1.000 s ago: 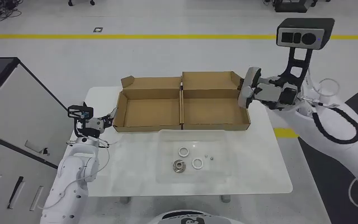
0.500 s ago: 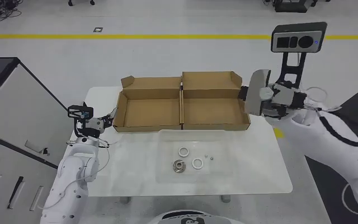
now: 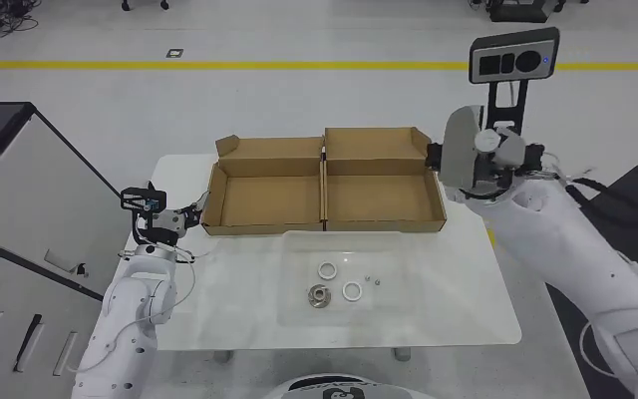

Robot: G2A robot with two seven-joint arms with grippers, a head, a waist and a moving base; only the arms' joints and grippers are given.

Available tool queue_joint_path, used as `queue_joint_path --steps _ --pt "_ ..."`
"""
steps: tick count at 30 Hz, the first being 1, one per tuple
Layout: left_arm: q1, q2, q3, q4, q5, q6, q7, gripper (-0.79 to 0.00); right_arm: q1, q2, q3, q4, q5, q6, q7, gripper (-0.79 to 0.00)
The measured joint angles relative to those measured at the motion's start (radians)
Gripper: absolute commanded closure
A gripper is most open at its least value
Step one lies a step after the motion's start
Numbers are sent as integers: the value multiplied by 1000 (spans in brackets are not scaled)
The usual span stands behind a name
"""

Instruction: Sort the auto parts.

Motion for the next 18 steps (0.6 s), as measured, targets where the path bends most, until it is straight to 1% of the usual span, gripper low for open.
queue_joint_path --steps 4,10,14,18 --pt "0 0 0 0 0 0 0 -785 2 -12 17 32 -108 16 -5 0" --pt "0 0 0 0 0 0 0 -785 -1 -24 47 37 -295 63 -62 0" --pt "0 0 0 0 0 0 0 -785 -24 -33 60 18 -311 76 -77 0" --pt "0 0 0 0 0 0 0 -785 -54 -45 72 0 -239 73 -47 0"
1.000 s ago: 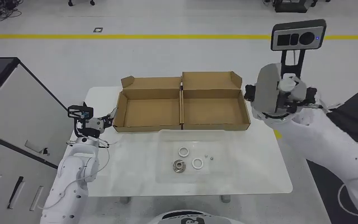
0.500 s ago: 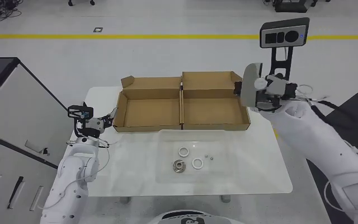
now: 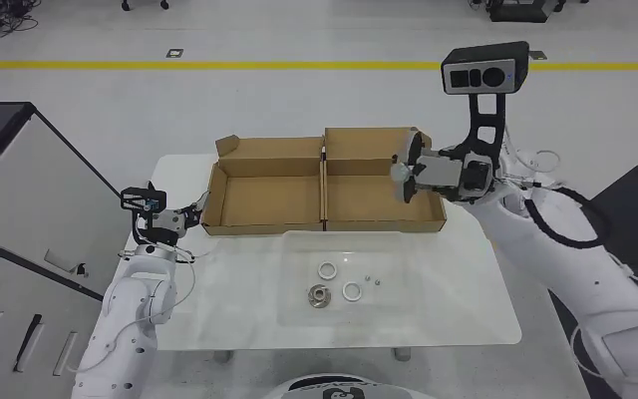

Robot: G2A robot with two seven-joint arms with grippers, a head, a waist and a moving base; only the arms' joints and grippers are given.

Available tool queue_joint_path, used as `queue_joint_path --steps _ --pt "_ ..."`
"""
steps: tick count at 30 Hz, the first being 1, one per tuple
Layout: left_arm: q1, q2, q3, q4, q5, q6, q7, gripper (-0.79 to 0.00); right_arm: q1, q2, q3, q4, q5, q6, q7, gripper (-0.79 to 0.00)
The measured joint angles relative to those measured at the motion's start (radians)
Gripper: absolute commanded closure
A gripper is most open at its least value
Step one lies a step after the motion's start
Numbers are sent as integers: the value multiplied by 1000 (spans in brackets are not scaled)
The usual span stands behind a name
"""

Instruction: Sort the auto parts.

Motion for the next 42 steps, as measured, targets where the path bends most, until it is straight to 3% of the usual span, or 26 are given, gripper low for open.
queue_joint_path --steps 10,18,28,34,42 --pt "0 0 0 0 0 0 0 -785 -70 -40 37 -12 290 8 129 0" --pt "0 0 0 0 0 0 0 -785 -115 -78 95 -16 390 54 174 0" --pt "0 0 0 0 0 0 0 -785 -122 -104 138 24 206 88 176 0" --pt "0 0 0 0 0 0 0 -785 -120 -108 170 24 -13 116 139 0" --pt "0 0 0 0 0 0 0 -785 -148 -120 192 13 -58 138 111 0"
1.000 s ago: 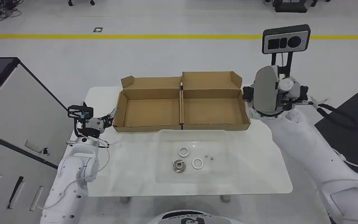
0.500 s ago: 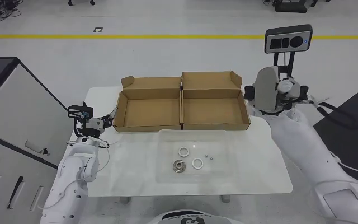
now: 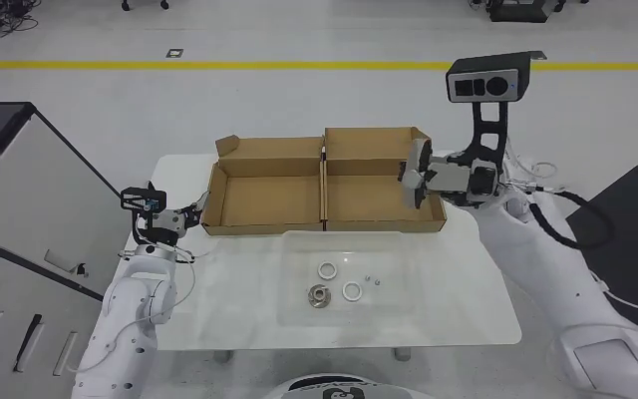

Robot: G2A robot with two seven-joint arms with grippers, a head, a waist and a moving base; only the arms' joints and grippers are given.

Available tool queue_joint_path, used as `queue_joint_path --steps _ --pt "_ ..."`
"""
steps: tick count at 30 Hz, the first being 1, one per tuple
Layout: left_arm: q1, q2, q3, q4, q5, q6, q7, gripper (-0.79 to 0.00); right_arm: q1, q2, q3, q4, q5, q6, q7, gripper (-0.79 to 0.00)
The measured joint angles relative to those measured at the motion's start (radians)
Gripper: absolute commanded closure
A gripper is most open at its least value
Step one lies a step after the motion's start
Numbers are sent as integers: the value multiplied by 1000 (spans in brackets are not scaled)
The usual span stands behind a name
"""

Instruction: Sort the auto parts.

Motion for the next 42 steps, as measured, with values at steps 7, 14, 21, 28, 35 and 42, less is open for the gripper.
queue_joint_path --steps 7,14,21,28,35,42 --pt "0 0 0 0 0 0 0 -785 -28 -16 14 1 112 6 32 0" --pt "0 0 0 0 0 0 0 -785 -53 -32 35 4 193 25 64 0" --pt "0 0 0 0 0 0 0 -785 -64 -49 41 3 241 58 89 0" --pt "0 0 0 0 0 0 0 -785 -63 -50 40 3 244 63 94 0" --pt "0 0 0 0 0 0 0 -785 -63 -50 40 3 244 63 93 0" --pt "0 0 0 0 0 0 0 -785 -65 -51 44 -1 235 67 85 0"
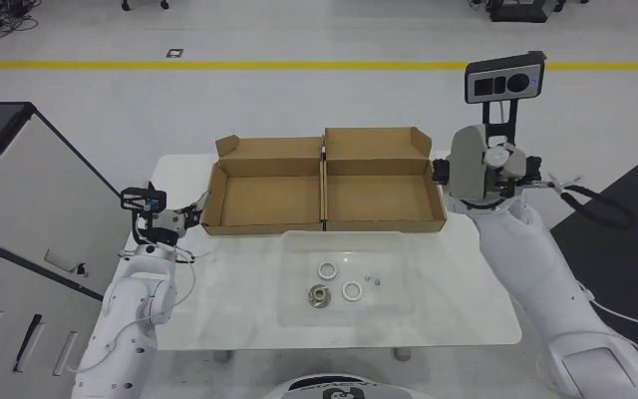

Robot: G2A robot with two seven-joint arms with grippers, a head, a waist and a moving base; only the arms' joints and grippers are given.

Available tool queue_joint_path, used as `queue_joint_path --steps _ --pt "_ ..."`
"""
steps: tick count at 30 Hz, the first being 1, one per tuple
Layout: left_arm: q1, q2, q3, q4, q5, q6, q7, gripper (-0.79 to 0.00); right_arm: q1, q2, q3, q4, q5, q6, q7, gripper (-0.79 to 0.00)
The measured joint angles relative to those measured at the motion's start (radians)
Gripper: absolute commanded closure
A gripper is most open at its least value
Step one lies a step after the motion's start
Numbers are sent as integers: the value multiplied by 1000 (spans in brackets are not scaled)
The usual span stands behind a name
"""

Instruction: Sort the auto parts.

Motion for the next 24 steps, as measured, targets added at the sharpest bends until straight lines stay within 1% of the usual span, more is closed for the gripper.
queue_joint_path --steps 5,9,11,16,20,24 --pt "0 0 0 0 0 0 0 -785 -9 7 63 10 -146 45 -34 0" --pt "0 0 0 0 0 0 0 -785 -27 22 152 26 -300 97 -43 0" --pt "0 0 0 0 0 0 0 -785 -30 30 198 33 -373 122 -35 0" --pt "0 0 0 0 0 0 0 -785 -3 57 306 45 -639 209 34 0" --pt "0 0 0 0 0 0 0 -785 51 67 307 66 -845 242 71 0" --pt "0 0 0 0 0 0 0 -785 120 70 252 99 -1063 249 70 0"
